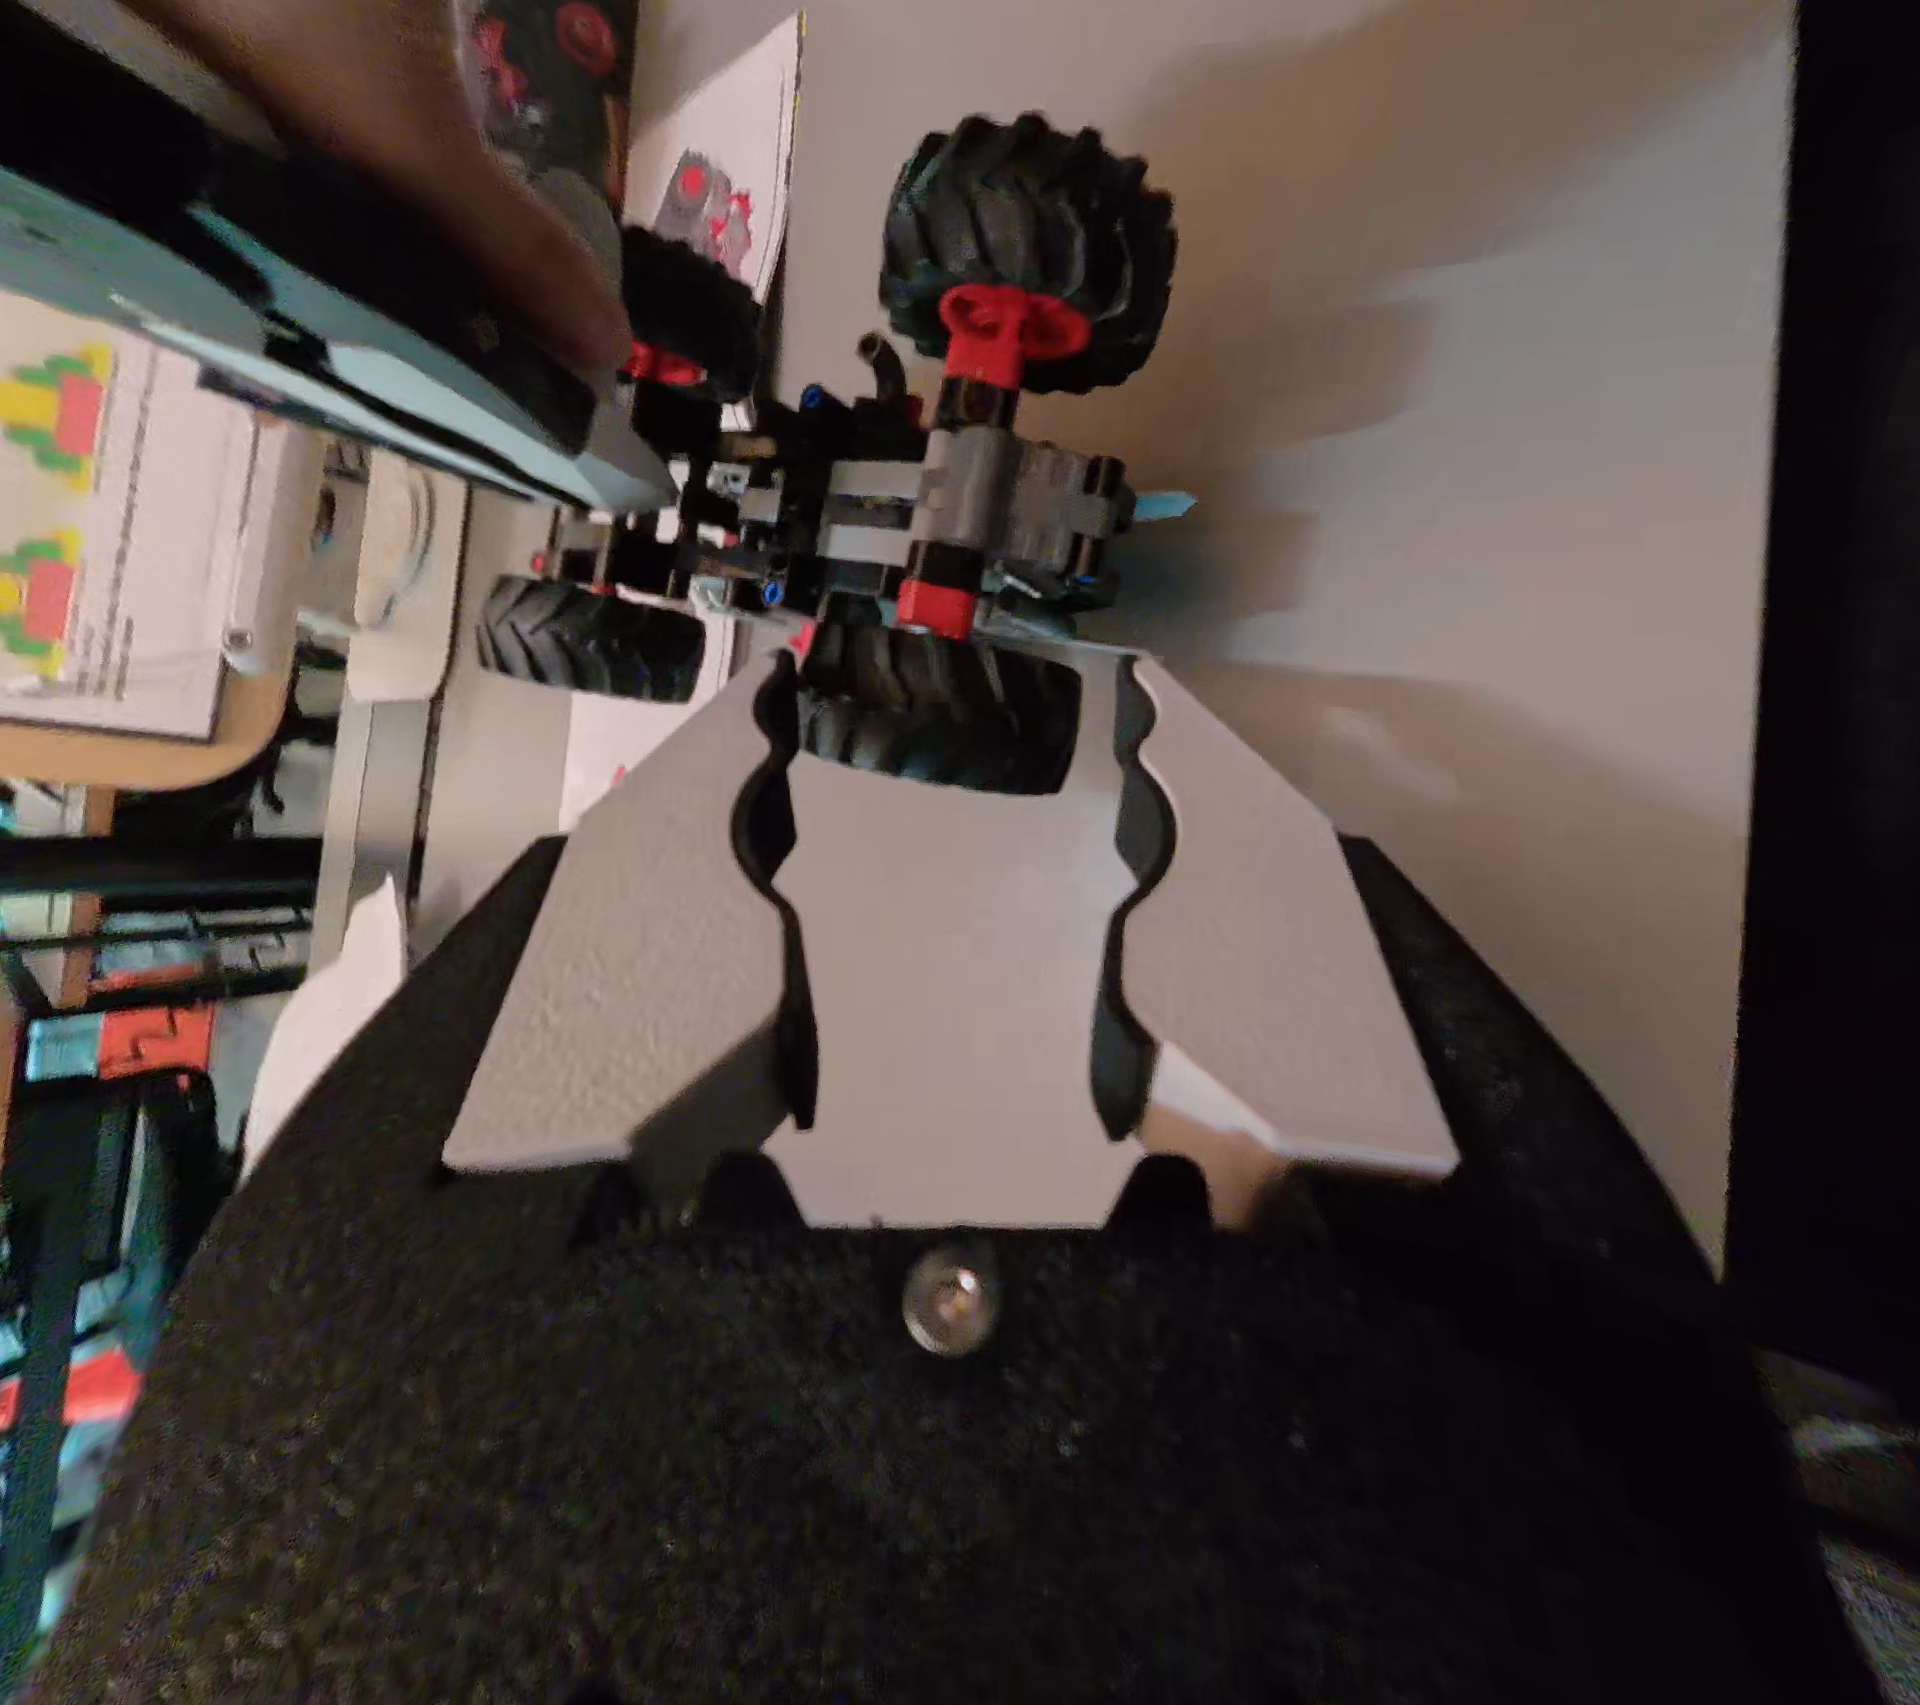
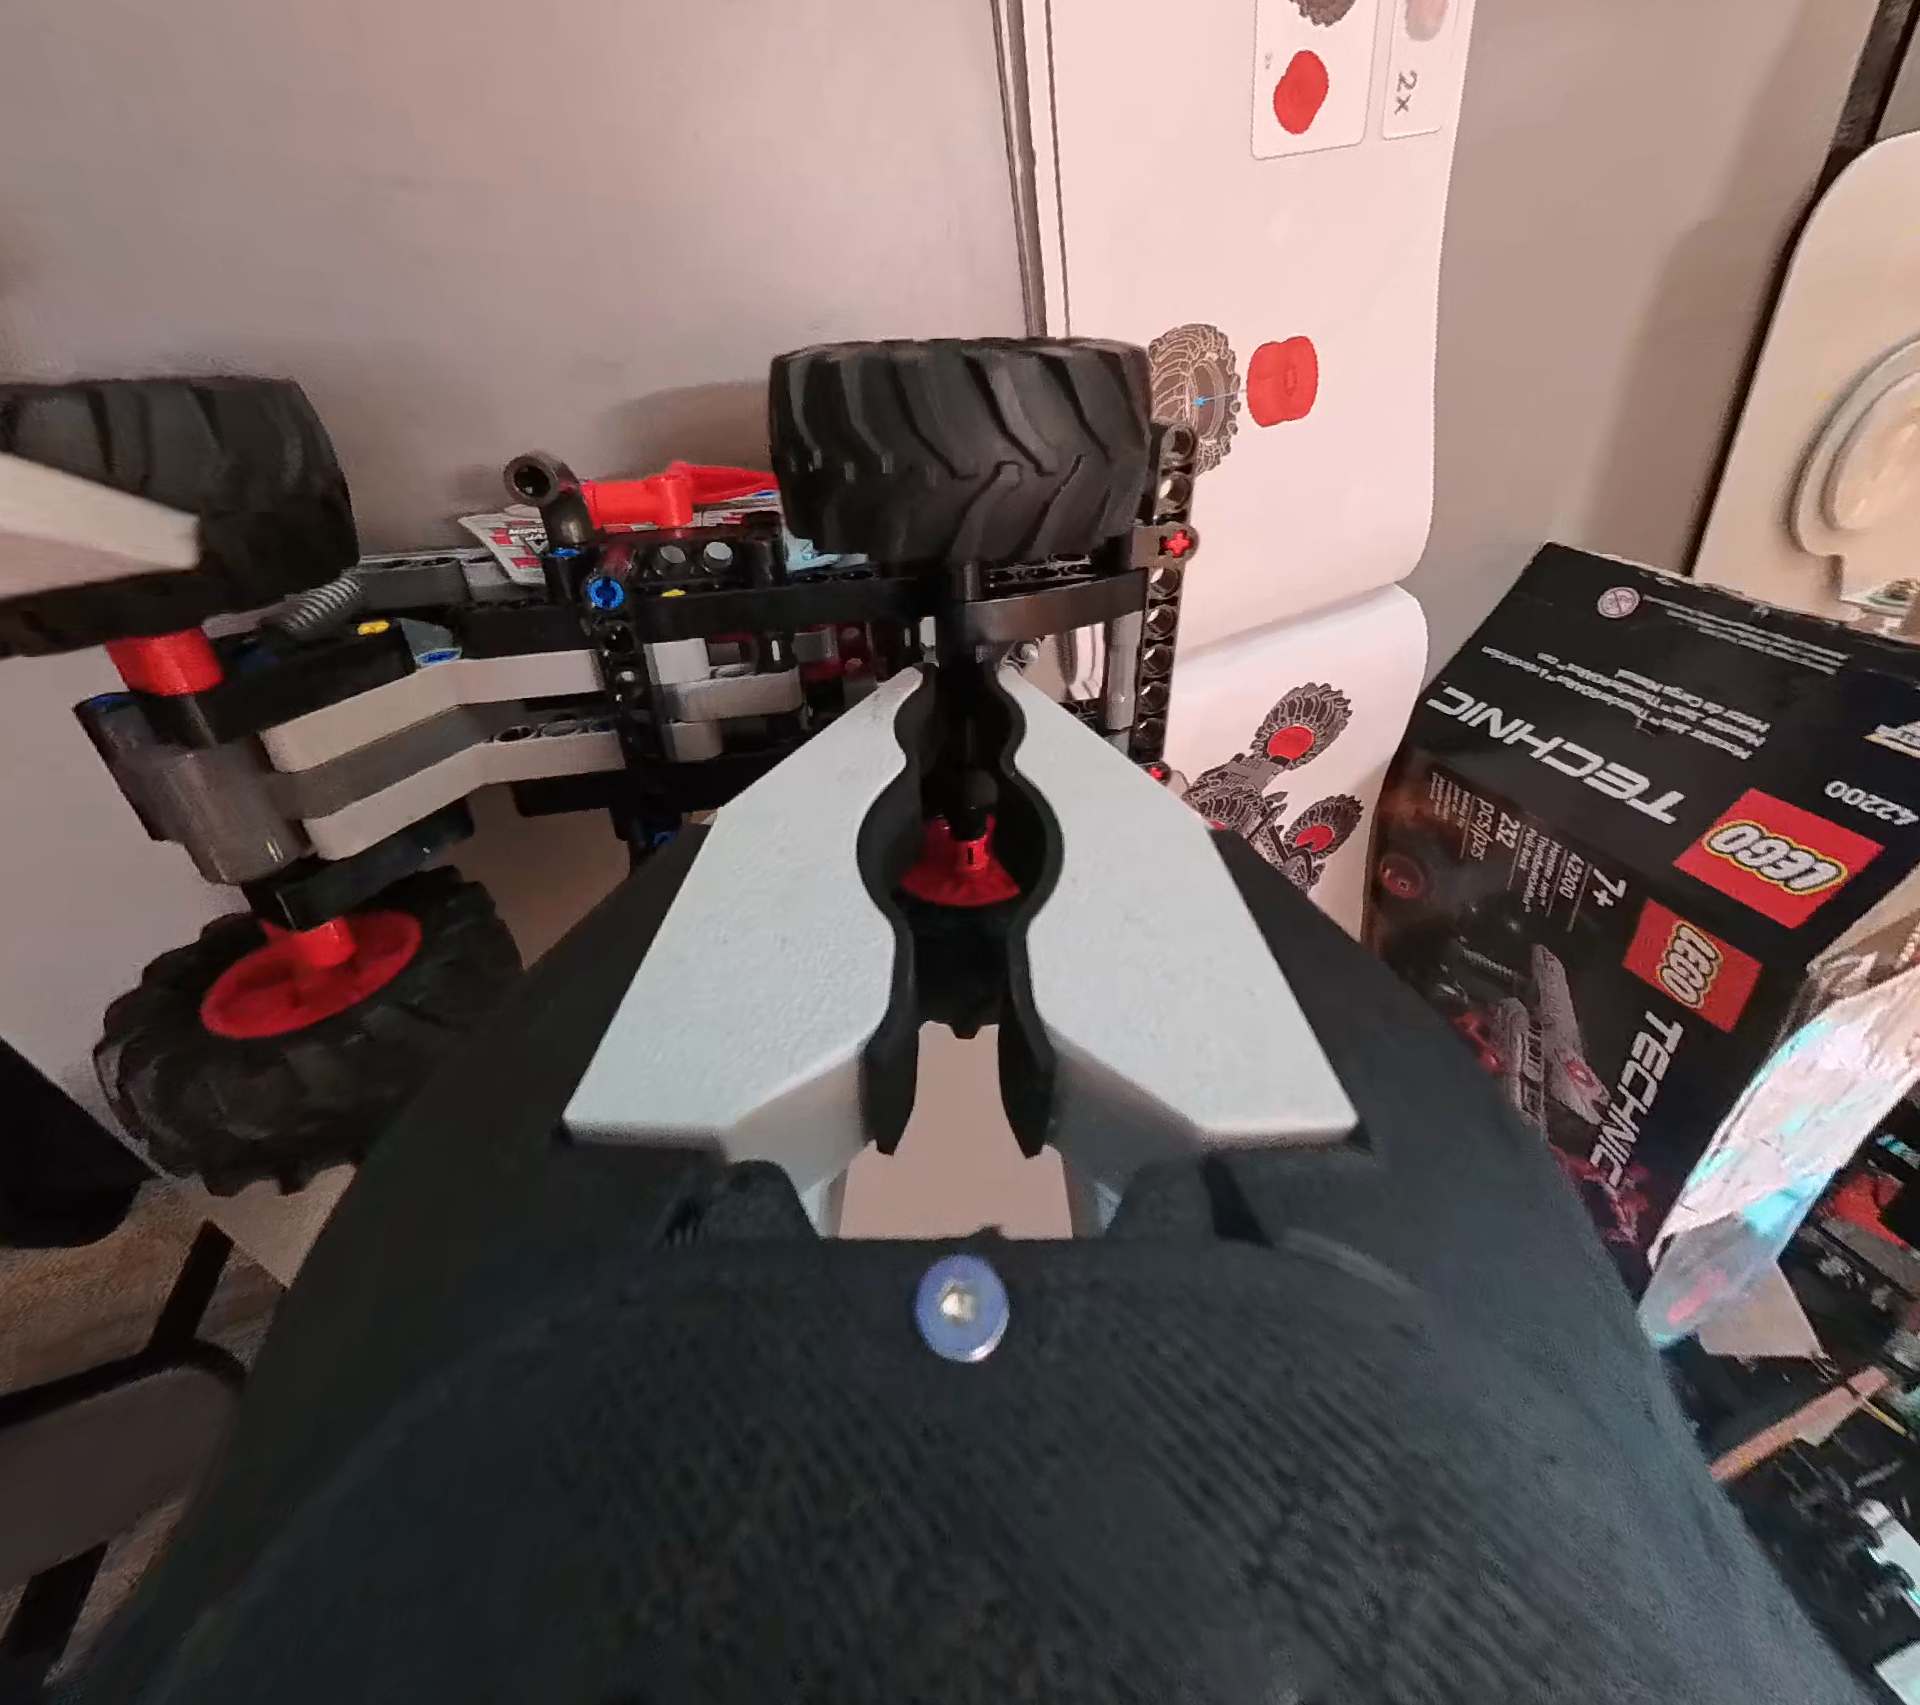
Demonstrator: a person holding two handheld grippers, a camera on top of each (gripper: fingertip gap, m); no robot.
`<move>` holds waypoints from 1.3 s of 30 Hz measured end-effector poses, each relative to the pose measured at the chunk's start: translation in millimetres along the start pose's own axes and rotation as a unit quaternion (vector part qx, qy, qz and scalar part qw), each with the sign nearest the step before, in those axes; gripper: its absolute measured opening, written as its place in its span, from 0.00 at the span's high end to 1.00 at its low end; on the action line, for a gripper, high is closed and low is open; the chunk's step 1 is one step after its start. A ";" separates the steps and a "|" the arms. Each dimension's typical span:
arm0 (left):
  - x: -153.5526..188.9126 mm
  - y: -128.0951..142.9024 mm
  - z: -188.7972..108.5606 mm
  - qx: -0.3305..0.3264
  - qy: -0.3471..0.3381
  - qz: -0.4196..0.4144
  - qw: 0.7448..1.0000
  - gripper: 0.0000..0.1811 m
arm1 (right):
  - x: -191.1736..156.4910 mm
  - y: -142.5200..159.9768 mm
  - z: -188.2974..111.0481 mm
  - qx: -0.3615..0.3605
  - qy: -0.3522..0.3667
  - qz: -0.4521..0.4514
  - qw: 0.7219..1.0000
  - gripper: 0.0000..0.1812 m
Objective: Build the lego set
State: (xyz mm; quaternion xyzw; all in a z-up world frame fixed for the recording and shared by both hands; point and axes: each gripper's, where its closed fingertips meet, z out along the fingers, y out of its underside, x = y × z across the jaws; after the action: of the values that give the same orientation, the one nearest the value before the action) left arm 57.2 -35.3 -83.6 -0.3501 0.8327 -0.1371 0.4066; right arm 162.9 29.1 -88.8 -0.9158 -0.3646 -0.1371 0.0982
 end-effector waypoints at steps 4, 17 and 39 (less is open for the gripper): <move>2.1 2.1 9.2 -0.011 -0.008 -0.043 0.999 0.65 | 1.0 0.4 0.5 -0.009 0.021 0.008 1.000 0.96; 84.4 -28.9 -58.7 0.089 0.073 -0.029 0.993 0.80 | 9.9 2.8 1.3 -0.007 0.034 0.006 0.999 0.96; 91.5 -47.6 -60.6 0.155 0.101 -0.092 0.978 0.69 | -2.0 -12.7 -2.2 0.032 0.031 -0.020 0.999 0.96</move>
State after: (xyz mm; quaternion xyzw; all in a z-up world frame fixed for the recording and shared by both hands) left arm -6.0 -136.4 -74.1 -0.3428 0.8021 -0.3358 0.3556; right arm 152.2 36.2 -86.4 -0.9002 -0.3835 -0.1555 0.1355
